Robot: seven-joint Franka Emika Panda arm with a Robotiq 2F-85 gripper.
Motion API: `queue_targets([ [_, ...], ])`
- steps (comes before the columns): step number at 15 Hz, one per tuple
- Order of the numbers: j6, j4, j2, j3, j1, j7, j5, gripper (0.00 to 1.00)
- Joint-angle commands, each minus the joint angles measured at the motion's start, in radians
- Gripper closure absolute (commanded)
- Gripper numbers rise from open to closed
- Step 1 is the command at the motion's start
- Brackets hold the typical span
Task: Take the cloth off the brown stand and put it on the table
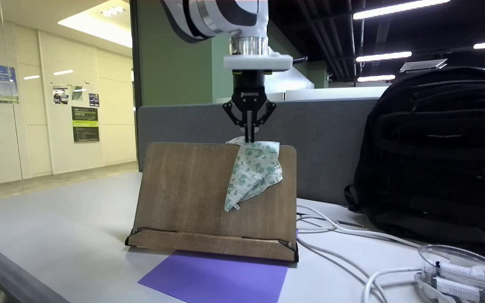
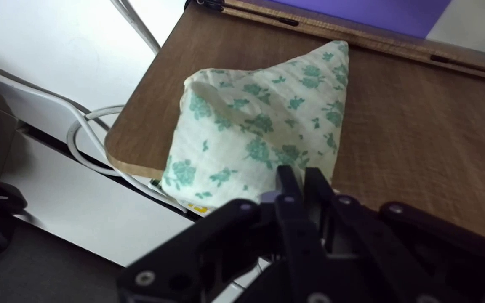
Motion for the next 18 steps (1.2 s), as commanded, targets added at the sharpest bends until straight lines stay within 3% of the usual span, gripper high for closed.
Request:
queue_targets([
  [1,-0.004,0.023,0.009,0.001,-0.009,0.023,-0.021,1.0],
  [5,-0.008,-0.014,-0.029,-0.003,-0.004,0.078,-0.035,1.0],
  [13,-0.116,-0.3,-0.229,-0.006,0.013,0.26,-0.181,1.0],
  [18,-0.133,-0.423,-0.305,-0.017,0.01,0.329,-0.163,1.0],
])
